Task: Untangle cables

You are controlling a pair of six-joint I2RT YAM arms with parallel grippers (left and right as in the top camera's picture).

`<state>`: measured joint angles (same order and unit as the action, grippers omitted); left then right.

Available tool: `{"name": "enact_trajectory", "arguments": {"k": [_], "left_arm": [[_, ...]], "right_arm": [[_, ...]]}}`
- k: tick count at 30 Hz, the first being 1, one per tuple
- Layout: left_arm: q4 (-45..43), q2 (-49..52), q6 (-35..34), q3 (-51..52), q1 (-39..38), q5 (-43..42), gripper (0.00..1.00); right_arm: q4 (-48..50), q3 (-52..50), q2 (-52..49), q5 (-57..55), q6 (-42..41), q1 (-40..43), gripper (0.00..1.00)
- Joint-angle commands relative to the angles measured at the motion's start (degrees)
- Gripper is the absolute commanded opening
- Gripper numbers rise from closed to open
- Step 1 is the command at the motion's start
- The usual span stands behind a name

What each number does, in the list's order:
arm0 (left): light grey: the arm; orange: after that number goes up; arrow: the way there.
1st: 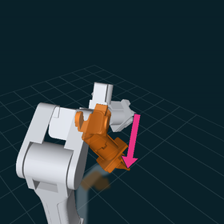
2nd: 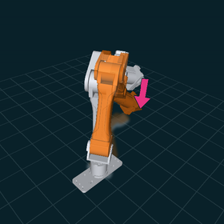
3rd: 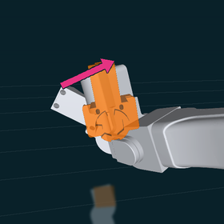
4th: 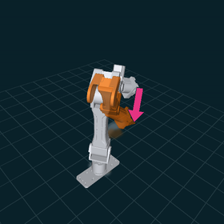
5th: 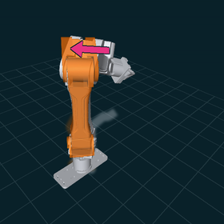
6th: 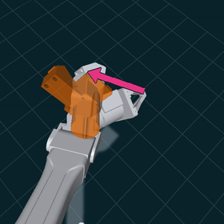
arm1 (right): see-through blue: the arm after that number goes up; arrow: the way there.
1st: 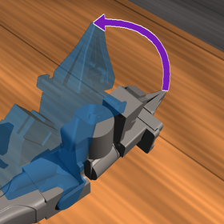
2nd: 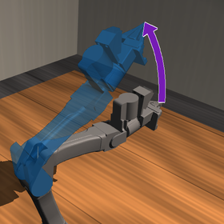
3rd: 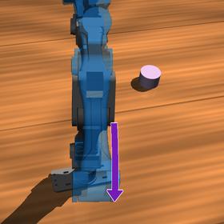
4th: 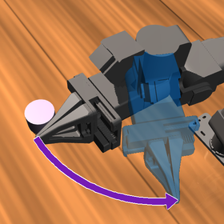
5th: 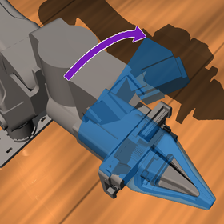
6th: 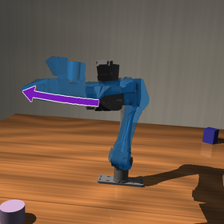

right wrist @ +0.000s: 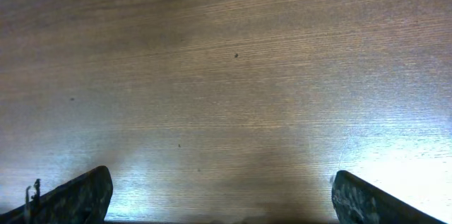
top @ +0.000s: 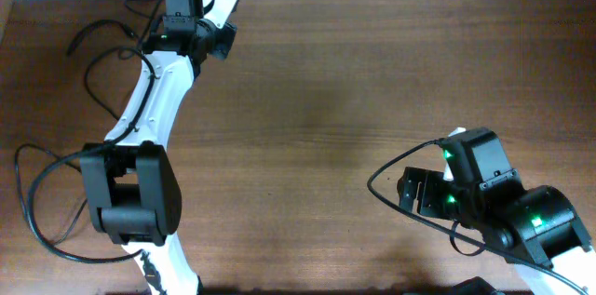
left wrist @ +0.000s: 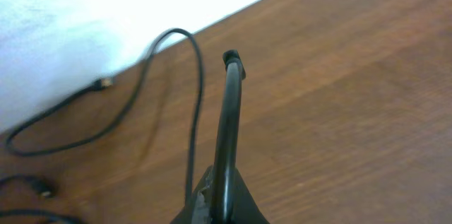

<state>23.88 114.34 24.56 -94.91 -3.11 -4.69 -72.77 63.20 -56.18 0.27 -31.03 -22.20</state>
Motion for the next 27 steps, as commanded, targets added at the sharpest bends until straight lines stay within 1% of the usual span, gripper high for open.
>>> {"name": "enact_trajectory", "arguments": {"k": [1, 3, 5, 6, 8, 10, 11, 13, 14, 15, 16, 17, 19, 20, 22, 27], "left_arm": [[4.79, 1.53, -0.83, 0.31, -0.13, -4.28, 0.0], [10.08, -0.96, -0.81, 0.24, -1.6, -8.11, 0.0], [11.61, -6.19, -0.68, 0.24, -3.54, -13.51, 0.0], [11.82, -11.93, -0.72, 0.24, -4.92, -17.46, 0.0], [11.82, -21.14, -1.88, 0.24, -6.23, -21.07, 0.0], [11.87, -28.61, -2.03, 0.24, -6.36, -20.83, 0.0], [13.16, -34.4, -2.45, 0.24, -6.1, -19.3, 0.0], [16.0, -37.92, -2.47, 0.24, -6.1, -12.17, 0.0], [17.64, -38.4, -2.82, 0.26, -6.1, -5.99, 0.0], [18.95, -37.66, -5.9, 0.33, -6.1, 3.32, 0.0], [19.3, -36.37, -8.52, 0.35, -6.08, 9.31, 0.0], [19.15, -34.1, -10.64, 0.37, -5.86, 13.53, 0.0], [17.68, -28.79, -13.86, 0.37, -4.37, 16.37, 0.0], [15.72, -24.41, -16.63, 0.37, -2.71, 17.44, 0.0], [11.65, -18.08, -19.32, 0.37, -0.57, 20.11, 0.0], [3.28, -5.7, -19.39, 0.37, -0.09, 19.96, 0.0]], "right_arm": [[-0.28, 0.11, -0.22, 0.55, 0.07, -0.28, 0.99], [-0.26, 0.09, -0.22, 0.52, 0.07, -0.28, 0.99], [-0.33, 0.11, -0.22, 0.52, 0.07, -0.28, 0.99], [-0.7, 0.11, -0.22, 0.52, 0.07, -0.28, 0.98], [-1.29, 0.11, -0.22, 0.5, 0.07, -0.28, 0.99], [-1.4, 0.11, -0.11, 0.52, 0.07, -0.28, 0.99], [-1.42, 0.11, -0.07, 0.55, 0.07, -0.28, 0.98], [-1.79, 0.11, -0.07, 0.55, 0.07, -0.28, 0.99], [-2.1, 0.11, -0.07, 0.57, 0.07, -0.28, 0.99], [-2.51, 0.11, -0.07, 0.57, 0.07, -0.28, 0.99], [-2.86, 0.11, -0.07, 0.57, 0.07, -0.28, 0.98], [-3.08, 0.09, -0.07, 0.59, 0.07, -0.28, 0.99], [-3.41, 0.09, -0.07, 0.79, 0.07, -0.28, 0.98], [-3.72, 0.11, -0.07, 0.79, 0.07, -0.28, 0.98], [-3.76, 0.09, -0.07, 0.74, 0.07, -0.28, 0.98], [-2.03, 0.09, -0.13, 0.5, 0.07, -0.28, 0.99]]}}
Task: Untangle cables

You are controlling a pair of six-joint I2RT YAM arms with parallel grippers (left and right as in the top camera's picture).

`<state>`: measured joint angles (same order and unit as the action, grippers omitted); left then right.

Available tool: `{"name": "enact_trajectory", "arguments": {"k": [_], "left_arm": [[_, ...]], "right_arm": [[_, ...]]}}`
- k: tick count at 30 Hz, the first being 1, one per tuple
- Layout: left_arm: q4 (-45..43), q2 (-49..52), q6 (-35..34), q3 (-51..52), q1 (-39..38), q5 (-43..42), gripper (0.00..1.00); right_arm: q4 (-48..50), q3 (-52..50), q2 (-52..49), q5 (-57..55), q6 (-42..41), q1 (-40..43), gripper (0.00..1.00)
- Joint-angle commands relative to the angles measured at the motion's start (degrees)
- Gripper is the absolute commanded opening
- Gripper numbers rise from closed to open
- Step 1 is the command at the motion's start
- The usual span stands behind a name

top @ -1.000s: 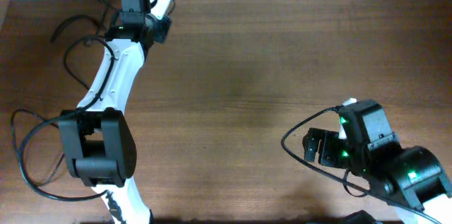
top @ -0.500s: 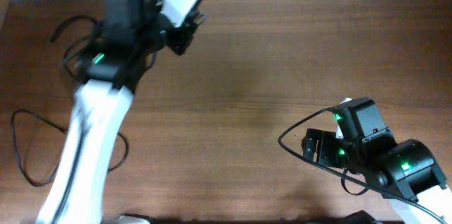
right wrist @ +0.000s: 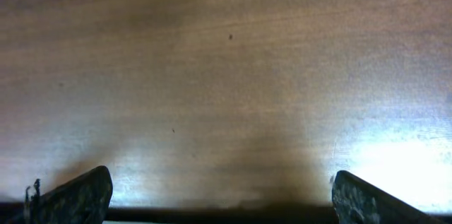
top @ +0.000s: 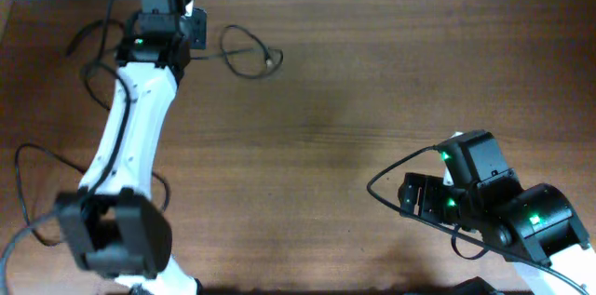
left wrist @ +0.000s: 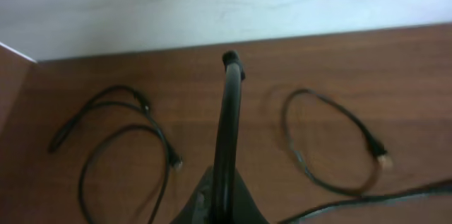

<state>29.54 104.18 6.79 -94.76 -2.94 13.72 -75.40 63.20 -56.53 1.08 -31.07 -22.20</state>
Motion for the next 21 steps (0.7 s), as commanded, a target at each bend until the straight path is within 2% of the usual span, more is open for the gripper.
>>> {"name": "enact_trajectory", "arguments": {"k": [1, 3, 4, 5, 6, 8, 10, 12, 16, 19, 21], "left_arm": [[-2.75, 6.21, -1.62, 0.22, -0.26, 1.55, 0.03], [-2.43, 10.23, -1.9, 0.22, -0.33, 1.53, 0.08], [-1.62, 11.78, -1.86, 0.22, -0.31, 1.55, 0.24], [-0.31, 12.79, -1.88, 0.22, -0.31, 1.55, 0.66], [0.87, 12.92, -2.16, 0.22, -0.33, 1.53, 0.99], [2.08, 10.58, -2.82, 0.2, -0.55, 1.51, 0.99], [5.14, 5.84, -4.24, 0.2, -0.7, -3.19, 0.99], [10.75, -0.92, -4.24, 0.2, -0.63, -9.33, 0.99], [23.85, -14.82, -5.33, 0.22, -0.66, -10.32, 0.99], [28.04, -24.46, -5.33, 1.33, -0.66, -14.78, 0.99], [27.89, -34.05, -5.33, 6.47, -0.66, -15.87, 0.99]], "right_arm": [[0.79, 0.11, 0.22, -0.31, 0.11, -0.28, 0.98], [2.05, 0.11, 0.22, -0.28, 0.11, -0.28, 0.99], [2.99, 0.11, 0.22, -0.31, 0.11, -0.28, 0.98], [4.31, 0.09, 0.22, -0.31, 0.13, -0.28, 0.99], [5.86, 0.09, 0.22, -0.31, 0.11, -0.28, 0.98], [8.85, 0.09, 0.22, -0.31, 0.11, -0.28, 0.99], [9.9, 0.11, 0.22, -0.28, 0.09, -0.28, 0.99], [8.63, 0.11, 0.24, -0.28, 0.09, -0.28, 0.98], [6.82, 0.11, 1.68, -0.31, 0.09, -0.28, 0.98], [5.79, 0.11, 5.03, -0.28, 0.11, -0.28, 0.98], [4.37, 0.11, 9.01, -0.28, 0.13, -0.28, 0.99]]}}
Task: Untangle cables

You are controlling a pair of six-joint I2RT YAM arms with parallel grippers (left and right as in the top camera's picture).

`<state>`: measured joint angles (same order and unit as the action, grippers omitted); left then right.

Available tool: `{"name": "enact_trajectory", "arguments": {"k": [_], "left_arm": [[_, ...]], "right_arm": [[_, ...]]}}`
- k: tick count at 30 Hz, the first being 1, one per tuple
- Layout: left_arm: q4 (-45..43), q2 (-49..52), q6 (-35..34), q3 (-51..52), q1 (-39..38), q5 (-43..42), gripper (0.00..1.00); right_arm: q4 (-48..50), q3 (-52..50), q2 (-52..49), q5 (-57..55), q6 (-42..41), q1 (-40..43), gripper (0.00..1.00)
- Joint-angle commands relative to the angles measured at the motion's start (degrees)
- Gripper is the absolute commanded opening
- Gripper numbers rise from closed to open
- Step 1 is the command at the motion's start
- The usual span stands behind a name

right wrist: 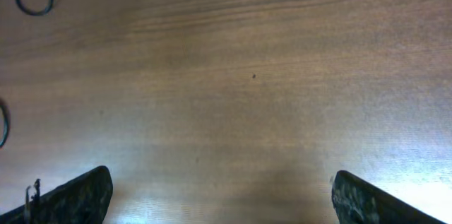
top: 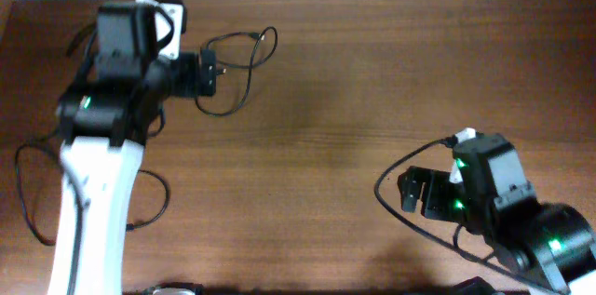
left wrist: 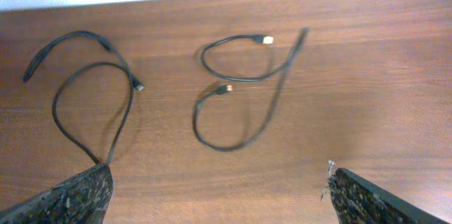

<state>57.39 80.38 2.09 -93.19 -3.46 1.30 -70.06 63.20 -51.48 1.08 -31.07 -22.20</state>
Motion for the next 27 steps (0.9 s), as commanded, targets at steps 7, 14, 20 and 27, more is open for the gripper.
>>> {"name": "enact_trajectory", "arguments": {"k": [7, 14, 20, 27], "left_arm": [[6.78, -38.6, -0.61, 18.75, -0.13, -3.06, 0.99], [27.63, -44.74, -0.61, 18.73, -0.13, -3.06, 0.99], [33.53, -44.74, -0.61, 18.73, -0.13, -3.06, 0.99], [33.55, -44.74, -0.61, 18.73, -0.13, -3.06, 0.99]], "right_arm": [[-4.07, 0.11, 12.07, -0.26, 0.13, -0.28, 0.99], [-7.78, 0.09, 12.07, -0.26, 0.13, -0.28, 0.98], [-7.76, 0.09, 12.07, -0.26, 0.13, -0.28, 0.98], [-7.78, 0.09, 12.07, -0.26, 0.13, -0.28, 0.98]]}}
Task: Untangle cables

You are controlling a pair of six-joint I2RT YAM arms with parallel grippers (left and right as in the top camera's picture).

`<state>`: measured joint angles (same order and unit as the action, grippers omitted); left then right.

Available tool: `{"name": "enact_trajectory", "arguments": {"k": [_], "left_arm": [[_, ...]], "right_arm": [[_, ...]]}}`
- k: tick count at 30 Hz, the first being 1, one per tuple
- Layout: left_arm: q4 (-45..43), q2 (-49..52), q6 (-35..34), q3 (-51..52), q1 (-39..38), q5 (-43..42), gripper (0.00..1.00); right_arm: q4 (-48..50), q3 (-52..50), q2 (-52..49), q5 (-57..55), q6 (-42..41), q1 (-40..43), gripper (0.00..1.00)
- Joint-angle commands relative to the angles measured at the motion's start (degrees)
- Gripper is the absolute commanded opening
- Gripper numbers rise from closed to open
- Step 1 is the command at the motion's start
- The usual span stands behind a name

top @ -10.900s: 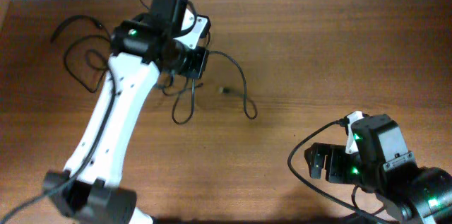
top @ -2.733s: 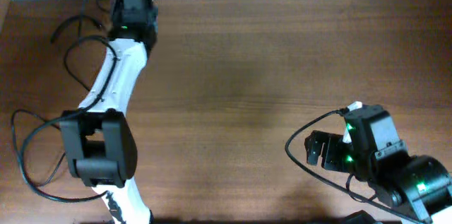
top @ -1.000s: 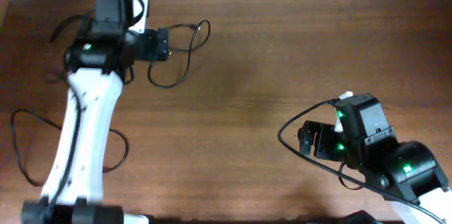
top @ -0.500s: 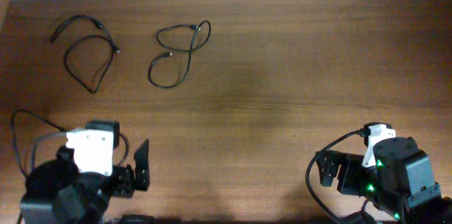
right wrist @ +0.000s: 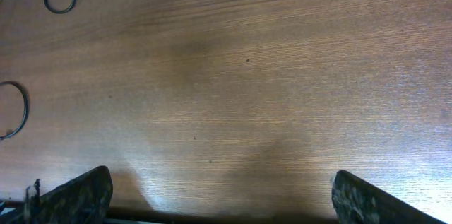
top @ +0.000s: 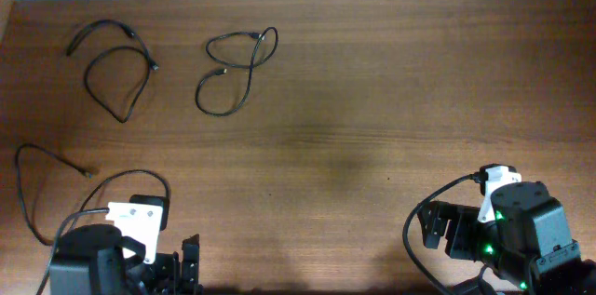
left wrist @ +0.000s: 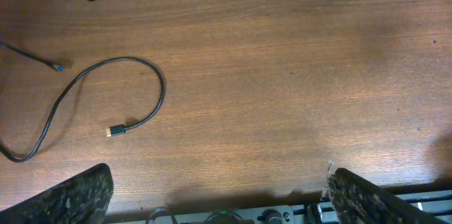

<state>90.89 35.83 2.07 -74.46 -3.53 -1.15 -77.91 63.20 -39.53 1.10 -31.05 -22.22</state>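
Note:
Three black cables lie apart on the brown table. One [top: 112, 62] curls at the back left. A second [top: 233, 72] makes a loose figure eight beside it. A third [top: 28, 193] runs along the left edge; the left wrist view shows its loop and gold plug [left wrist: 116, 131]. My left gripper [left wrist: 219, 206] is open at the front left [top: 182, 272], holding nothing. My right gripper [right wrist: 219, 203] is open at the front right [top: 442, 234], over bare wood.
The table's [top: 372, 100] back edge meets a white wall. Each arm's own black lead loops beside its base, the right one [top: 419, 230] near the front edge. The right wrist view catches distant cable loops at its left side.
My left arm was stretched to the back left, open beside the figure-eight cable; now it is drawn back to the front left edge. My right arm sits slightly nearer the front. The cables lie unchanged.
My left gripper was shut at the table's back edge with a cable running up to its fingers. Then it was still shut further left, a cable loop lying to its right. Then it was open beside that cable. Now it is back at the front, and three cables lie apart.

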Motion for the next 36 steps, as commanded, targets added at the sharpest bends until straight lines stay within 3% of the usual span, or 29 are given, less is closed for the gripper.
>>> {"name": "enact_trajectory", "arguments": {"k": [1, 36], "left_arm": [[0.02, -0.2, -0.59, 0.0, -0.07, -0.61, 0.99], [0.02, -0.2, -0.59, 0.0, -0.07, -0.61, 0.99]], "right_arm": [[0.09, 0.09, 0.11, -0.28, 0.11, -0.26, 0.98], [0.09, 0.07, 0.74, -0.28, 0.11, -0.26, 0.98]]}}
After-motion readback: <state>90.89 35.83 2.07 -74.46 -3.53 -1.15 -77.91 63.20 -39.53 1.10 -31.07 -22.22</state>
